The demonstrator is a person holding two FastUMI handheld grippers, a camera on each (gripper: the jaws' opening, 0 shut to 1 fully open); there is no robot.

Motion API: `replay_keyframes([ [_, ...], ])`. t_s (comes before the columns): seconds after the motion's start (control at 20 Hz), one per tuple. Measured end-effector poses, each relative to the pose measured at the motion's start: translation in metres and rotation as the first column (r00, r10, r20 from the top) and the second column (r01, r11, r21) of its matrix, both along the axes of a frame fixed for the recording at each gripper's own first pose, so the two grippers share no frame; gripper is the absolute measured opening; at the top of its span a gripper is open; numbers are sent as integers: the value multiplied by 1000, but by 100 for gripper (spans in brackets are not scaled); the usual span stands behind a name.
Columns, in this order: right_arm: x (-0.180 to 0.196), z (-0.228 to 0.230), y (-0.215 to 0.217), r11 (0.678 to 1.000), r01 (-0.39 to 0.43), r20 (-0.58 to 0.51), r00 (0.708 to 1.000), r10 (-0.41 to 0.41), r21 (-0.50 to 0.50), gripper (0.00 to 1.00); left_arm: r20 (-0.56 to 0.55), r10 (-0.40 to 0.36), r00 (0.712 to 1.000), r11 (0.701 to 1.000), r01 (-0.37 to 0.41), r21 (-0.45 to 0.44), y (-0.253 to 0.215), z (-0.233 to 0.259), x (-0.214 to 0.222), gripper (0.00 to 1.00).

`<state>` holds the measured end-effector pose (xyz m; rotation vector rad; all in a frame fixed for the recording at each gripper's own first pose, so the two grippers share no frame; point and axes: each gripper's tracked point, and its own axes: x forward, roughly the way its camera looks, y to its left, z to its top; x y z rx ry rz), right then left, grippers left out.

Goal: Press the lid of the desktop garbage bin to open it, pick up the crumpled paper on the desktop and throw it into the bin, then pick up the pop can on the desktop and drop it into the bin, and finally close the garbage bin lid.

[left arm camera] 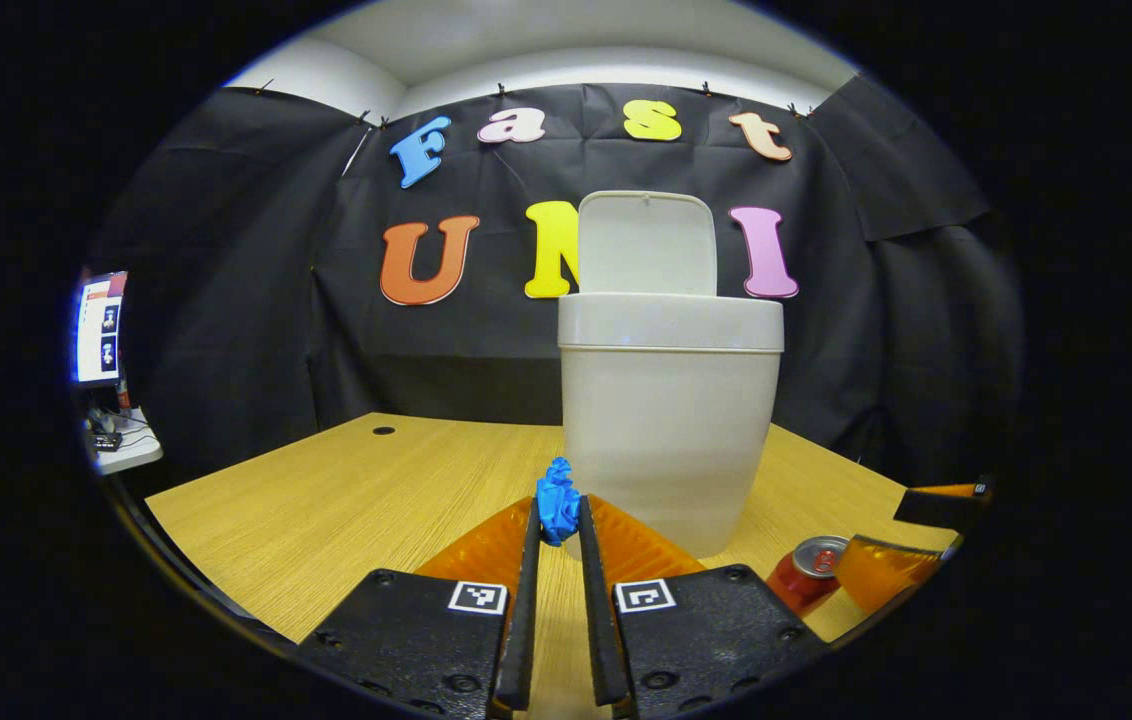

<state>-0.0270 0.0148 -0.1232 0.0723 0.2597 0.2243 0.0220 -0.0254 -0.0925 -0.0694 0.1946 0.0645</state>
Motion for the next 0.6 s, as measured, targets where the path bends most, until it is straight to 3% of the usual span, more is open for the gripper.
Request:
replay_keyframes([
  [0.6,4,-72,18,999,1,-136,991,-6,-38,95,46,-42,998,999,41,32,-2,17,-7,25],
])
